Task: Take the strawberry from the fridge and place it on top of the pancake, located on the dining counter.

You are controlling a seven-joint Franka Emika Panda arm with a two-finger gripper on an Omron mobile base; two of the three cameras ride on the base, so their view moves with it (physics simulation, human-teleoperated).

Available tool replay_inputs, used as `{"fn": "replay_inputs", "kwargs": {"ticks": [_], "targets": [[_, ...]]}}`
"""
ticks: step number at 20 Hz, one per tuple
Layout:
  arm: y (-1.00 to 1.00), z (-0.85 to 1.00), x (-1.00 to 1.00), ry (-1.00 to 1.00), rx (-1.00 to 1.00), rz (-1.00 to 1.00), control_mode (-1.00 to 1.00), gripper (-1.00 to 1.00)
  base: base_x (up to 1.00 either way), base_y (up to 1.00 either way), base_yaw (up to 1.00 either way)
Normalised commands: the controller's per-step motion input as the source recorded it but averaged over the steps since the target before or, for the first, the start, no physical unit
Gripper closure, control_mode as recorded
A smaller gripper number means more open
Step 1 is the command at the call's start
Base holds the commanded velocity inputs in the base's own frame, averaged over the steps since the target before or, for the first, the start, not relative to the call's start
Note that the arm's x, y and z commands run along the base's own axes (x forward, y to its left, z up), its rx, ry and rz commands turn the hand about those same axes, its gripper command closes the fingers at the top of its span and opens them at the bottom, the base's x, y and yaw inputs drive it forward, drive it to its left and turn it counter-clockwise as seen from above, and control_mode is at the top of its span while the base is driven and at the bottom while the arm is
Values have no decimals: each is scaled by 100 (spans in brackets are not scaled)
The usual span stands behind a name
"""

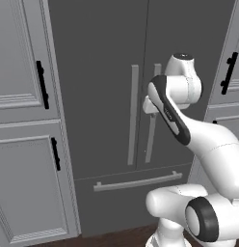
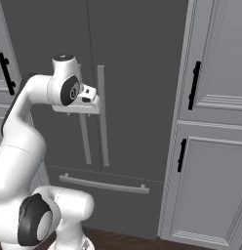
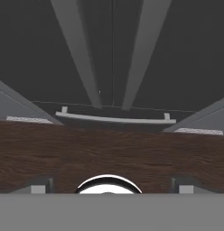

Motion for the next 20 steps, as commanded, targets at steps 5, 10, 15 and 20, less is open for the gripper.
{"fn": "replay_inputs", "kwargs": {"ticks": [5,10,15,20], "targets": [[0,0,0,0,0,0,100,-100,-35,0,0],[0,0,0,0,0,0,100,-100,-33,0,0],[0,0,6,0,0,0,-100,-100,-5,0,0],[0,0,49,-15,0,0,-100,-100,0,0,0]]}}
